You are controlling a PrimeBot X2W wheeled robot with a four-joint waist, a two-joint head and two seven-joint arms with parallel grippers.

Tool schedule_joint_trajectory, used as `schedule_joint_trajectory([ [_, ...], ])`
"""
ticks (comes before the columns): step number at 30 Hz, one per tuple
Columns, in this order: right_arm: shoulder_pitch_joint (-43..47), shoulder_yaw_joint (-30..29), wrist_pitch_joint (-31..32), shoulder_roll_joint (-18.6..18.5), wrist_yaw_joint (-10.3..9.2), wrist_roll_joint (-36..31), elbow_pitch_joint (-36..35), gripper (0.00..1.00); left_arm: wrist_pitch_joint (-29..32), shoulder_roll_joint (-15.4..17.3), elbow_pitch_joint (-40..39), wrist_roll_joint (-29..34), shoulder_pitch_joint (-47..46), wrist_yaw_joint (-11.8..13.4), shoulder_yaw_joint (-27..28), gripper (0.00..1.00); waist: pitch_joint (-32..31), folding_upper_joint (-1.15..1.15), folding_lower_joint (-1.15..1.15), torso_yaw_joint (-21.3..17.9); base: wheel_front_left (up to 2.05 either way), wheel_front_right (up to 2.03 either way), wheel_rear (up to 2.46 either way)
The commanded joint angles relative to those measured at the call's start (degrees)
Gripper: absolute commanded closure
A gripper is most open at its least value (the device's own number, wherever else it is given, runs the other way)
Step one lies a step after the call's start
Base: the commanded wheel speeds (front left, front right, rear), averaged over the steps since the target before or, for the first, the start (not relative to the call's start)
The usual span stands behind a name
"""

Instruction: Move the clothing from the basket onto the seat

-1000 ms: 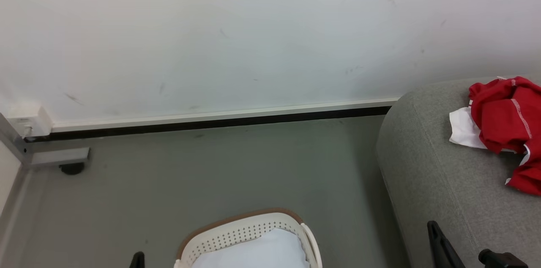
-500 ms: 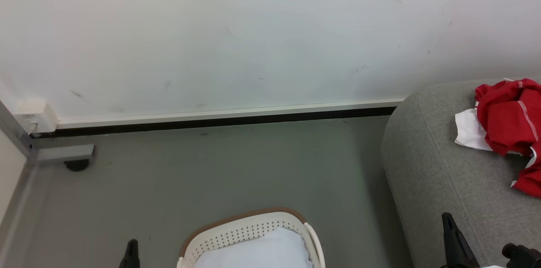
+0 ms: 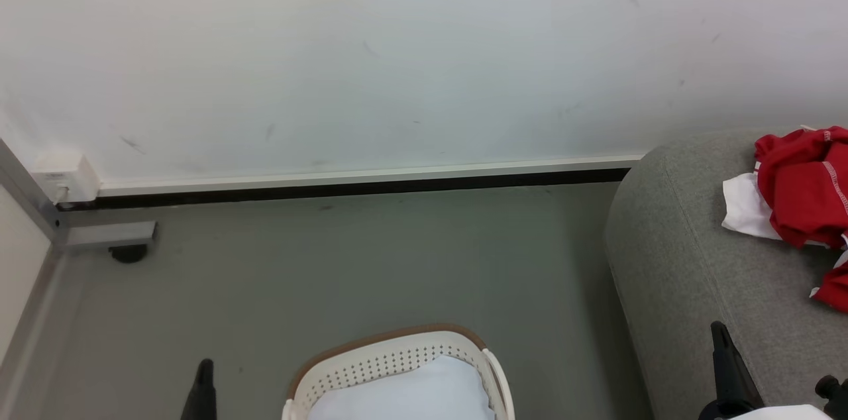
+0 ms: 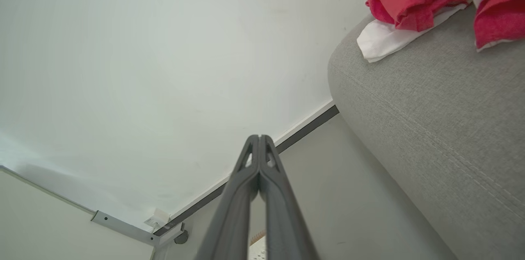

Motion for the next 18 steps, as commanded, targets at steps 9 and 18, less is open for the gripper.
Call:
schedule_joint_trajectory([
  [9, -1.9, 0.4, 0.5, -1.9, -0.06, 8.8, -1.5, 1.0, 1.9, 0.4, -0.7, -7.6, -2.7, 0.3, 0.8, 1.0, 0.1, 0.0, 0.0, 0.6, 0.0, 0.0, 0.0],
  [18, -2.2, 1.1, 0.7, -3.2, -0.07, 16.0, -2.2, 1.0, 3.4, 0.5, -0.7, -13.4, -3.9, 0.5, 1.2, 1.0, 0.2, 0.0, 0.0, 1.1, 0.0, 0.0, 0.0],
])
